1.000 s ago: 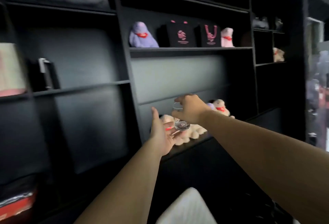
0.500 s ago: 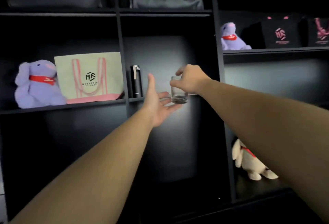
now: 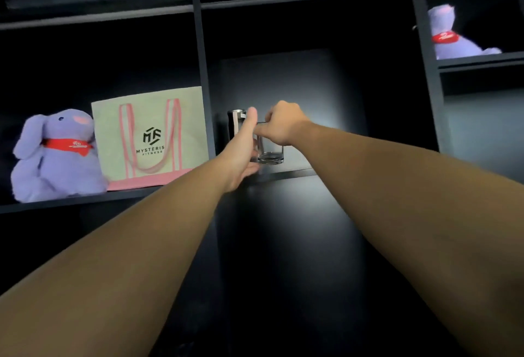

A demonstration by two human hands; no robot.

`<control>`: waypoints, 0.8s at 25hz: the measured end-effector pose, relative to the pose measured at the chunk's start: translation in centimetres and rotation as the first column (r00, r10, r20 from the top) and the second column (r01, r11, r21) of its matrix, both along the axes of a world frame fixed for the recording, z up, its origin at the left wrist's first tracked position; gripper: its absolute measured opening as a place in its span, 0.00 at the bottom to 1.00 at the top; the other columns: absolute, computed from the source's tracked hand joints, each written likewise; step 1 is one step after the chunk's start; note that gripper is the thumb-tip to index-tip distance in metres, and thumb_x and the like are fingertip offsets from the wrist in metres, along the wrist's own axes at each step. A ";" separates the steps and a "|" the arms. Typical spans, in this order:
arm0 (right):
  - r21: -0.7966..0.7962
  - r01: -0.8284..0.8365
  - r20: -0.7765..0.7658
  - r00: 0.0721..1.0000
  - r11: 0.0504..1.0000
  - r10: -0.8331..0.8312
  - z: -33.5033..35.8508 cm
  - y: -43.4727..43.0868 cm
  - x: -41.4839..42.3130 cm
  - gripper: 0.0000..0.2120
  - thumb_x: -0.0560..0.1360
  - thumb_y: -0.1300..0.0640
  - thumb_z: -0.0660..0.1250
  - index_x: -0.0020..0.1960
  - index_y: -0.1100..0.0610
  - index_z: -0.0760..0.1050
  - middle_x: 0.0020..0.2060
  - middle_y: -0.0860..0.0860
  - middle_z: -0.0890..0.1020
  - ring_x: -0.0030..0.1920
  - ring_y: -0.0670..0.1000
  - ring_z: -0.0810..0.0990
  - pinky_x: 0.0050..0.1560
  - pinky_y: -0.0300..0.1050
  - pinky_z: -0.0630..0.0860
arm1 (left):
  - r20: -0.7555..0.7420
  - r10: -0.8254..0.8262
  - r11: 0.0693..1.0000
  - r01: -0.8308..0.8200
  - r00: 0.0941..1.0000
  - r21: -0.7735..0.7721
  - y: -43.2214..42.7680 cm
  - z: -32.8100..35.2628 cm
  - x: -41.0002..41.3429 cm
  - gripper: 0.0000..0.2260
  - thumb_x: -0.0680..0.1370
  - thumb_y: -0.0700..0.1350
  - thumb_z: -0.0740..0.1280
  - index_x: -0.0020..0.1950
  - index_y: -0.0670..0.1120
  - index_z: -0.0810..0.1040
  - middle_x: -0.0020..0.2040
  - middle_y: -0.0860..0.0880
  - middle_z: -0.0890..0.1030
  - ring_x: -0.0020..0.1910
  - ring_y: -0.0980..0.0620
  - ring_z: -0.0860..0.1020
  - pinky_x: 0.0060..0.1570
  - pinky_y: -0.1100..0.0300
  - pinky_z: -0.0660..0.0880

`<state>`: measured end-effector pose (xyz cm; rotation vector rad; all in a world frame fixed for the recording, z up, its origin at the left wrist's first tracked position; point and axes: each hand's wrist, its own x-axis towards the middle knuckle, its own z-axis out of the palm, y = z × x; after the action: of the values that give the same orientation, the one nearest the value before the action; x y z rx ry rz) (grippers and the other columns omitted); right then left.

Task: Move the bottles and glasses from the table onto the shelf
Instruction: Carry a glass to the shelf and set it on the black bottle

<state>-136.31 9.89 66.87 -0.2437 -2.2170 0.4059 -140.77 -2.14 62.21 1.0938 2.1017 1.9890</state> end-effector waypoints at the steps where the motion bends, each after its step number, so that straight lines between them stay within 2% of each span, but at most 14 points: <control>1: 0.001 -0.034 0.004 0.999 0.999 0.034 0.3 0.6 -2.1 0.18 0.73 0.47 0.70 0.34 0.57 0.69 0.30 0.51 0.72 0.31 0.52 0.71 0.26 0.42 0.62 | -0.019 0.053 0.998 -0.053 0.998 -0.034 0.7 0.6 -1.5 0.36 0.74 0.78 0.50 0.56 0.49 0.78 0.56 0.47 0.75 0.53 0.51 0.75 0.52 0.56 0.72; 2: 0.004 -0.069 0.012 0.998 0.998 0.069 0.6 1.1 -4.4 0.19 0.74 0.47 0.71 0.33 0.56 0.68 0.30 0.51 0.72 0.31 0.51 0.71 0.27 0.42 0.63 | -0.023 0.102 0.993 -0.103 0.995 -0.050 1.3 1.1 -3.0 0.34 0.74 0.78 0.48 0.49 0.51 0.76 0.51 0.48 0.74 0.49 0.51 0.73 0.51 0.57 0.70; 3: 0.011 -0.095 0.026 0.995 0.995 0.095 0.7 1.5 -6.7 0.19 0.74 0.47 0.71 0.33 0.55 0.67 0.31 0.50 0.73 0.31 0.51 0.72 0.27 0.42 0.63 | -0.019 0.145 0.988 -0.146 0.989 -0.054 1.9 1.4 -4.5 0.33 0.74 0.78 0.46 0.46 0.51 0.74 0.48 0.49 0.74 0.49 0.50 0.72 0.53 0.57 0.68; 5: 0.016 -0.137 0.068 0.988 0.990 0.135 0.4 2.1 -10.6 0.16 0.74 0.49 0.70 0.34 0.54 0.69 0.33 0.50 0.74 0.33 0.51 0.74 0.28 0.42 0.65 | -0.019 0.223 0.972 -0.224 0.975 -0.067 2.8 1.5 -7.3 0.34 0.75 0.78 0.44 0.45 0.51 0.74 0.44 0.51 0.76 0.53 0.50 0.74 0.59 0.56 0.69; 7: -0.002 -0.181 0.089 0.980 0.984 0.180 -0.1 2.7 -13.7 0.13 0.76 0.53 0.69 0.36 0.53 0.69 0.34 0.50 0.74 0.33 0.49 0.74 0.29 0.42 0.66 | -0.024 0.298 0.949 -0.299 0.954 -0.098 3.4 1.2 -9.0 0.35 0.75 0.77 0.44 0.43 0.51 0.75 0.46 0.49 0.79 0.55 0.48 0.77 0.65 0.52 0.73; 9: -0.015 -0.192 0.112 0.975 0.981 0.193 -0.6 3.1 -15.8 0.12 0.77 0.55 0.65 0.37 0.53 0.68 0.36 0.50 0.73 0.33 0.48 0.72 0.33 0.42 0.68 | -0.022 0.355 0.928 -0.355 0.935 -0.113 4.1 1.1 -9.8 0.37 0.76 0.77 0.44 0.43 0.47 0.76 0.45 0.46 0.79 0.50 0.47 0.77 0.65 0.50 0.74; 10: -0.024 -0.187 0.119 0.975 0.982 0.188 -0.7 3.2 -16.8 0.10 0.78 0.55 0.64 0.38 0.54 0.69 0.37 0.51 0.73 0.34 0.49 0.73 0.34 0.43 0.69 | -0.020 0.382 0.917 -0.382 0.924 -0.114 4.5 1.1 -10.0 0.39 0.77 0.76 0.43 0.47 0.45 0.78 0.46 0.46 0.79 0.50 0.47 0.78 0.66 0.50 0.74; 13: -0.040 -0.156 0.139 0.977 0.987 0.160 -0.9 3.5 -18.9 0.05 0.78 0.55 0.64 0.46 0.57 0.73 0.41 0.52 0.76 0.36 0.50 0.75 0.35 0.45 0.71 | -0.048 0.434 0.891 -0.437 0.900 -0.124 5.4 1.1 -10.5 0.43 0.77 0.75 0.43 0.70 0.44 0.76 0.60 0.43 0.79 0.64 0.43 0.77 0.71 0.48 0.71; 15: -0.004 -0.151 0.159 0.976 0.988 0.150 -0.9 3.6 -19.4 0.06 0.77 0.53 0.63 0.49 0.56 0.74 0.46 0.54 0.80 0.38 0.51 0.76 0.32 0.44 0.70 | -0.082 0.459 0.876 -0.466 0.885 -0.124 5.5 0.9 -10.7 0.44 0.77 0.75 0.43 0.73 0.44 0.75 0.63 0.44 0.78 0.66 0.43 0.76 0.71 0.49 0.70; 16: 0.008 -0.149 0.157 0.977 0.989 0.146 -1.0 3.7 -19.4 0.09 0.76 0.50 0.63 0.50 0.54 0.75 0.49 0.54 0.81 0.42 0.53 0.78 0.34 0.45 0.71 | -0.106 0.459 0.873 -0.470 0.882 -0.131 5.4 0.7 -10.7 0.45 0.76 0.76 0.43 0.74 0.45 0.74 0.67 0.43 0.78 0.68 0.44 0.75 0.72 0.49 0.69; 18: -0.022 -0.151 0.117 0.981 0.988 0.153 -1.4 4.0 -18.1 0.20 0.74 0.40 0.62 0.58 0.52 0.76 0.55 0.54 0.81 0.53 0.57 0.78 0.44 0.49 0.76 | -0.167 0.434 0.874 -0.459 0.885 -0.160 5.0 0.3 -10.4 0.46 0.75 0.77 0.43 0.78 0.46 0.70 0.73 0.44 0.75 0.72 0.44 0.72 0.74 0.48 0.66; 20: -0.074 -0.153 0.034 0.987 0.985 0.156 -2.0 4.3 -15.2 0.30 0.73 0.34 0.59 0.66 0.53 0.73 0.60 0.55 0.79 0.61 0.60 0.75 0.57 0.55 0.77 | -0.207 0.405 0.880 -0.441 0.890 -0.174 3.8 -0.4 -9.3 0.49 0.72 0.79 0.43 0.79 0.46 0.69 0.72 0.44 0.75 0.71 0.43 0.73 0.74 0.46 0.66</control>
<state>-151.52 14.20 64.87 -0.1183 -2.2705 0.5698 -150.02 1.68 61.77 0.8377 2.7746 1.8018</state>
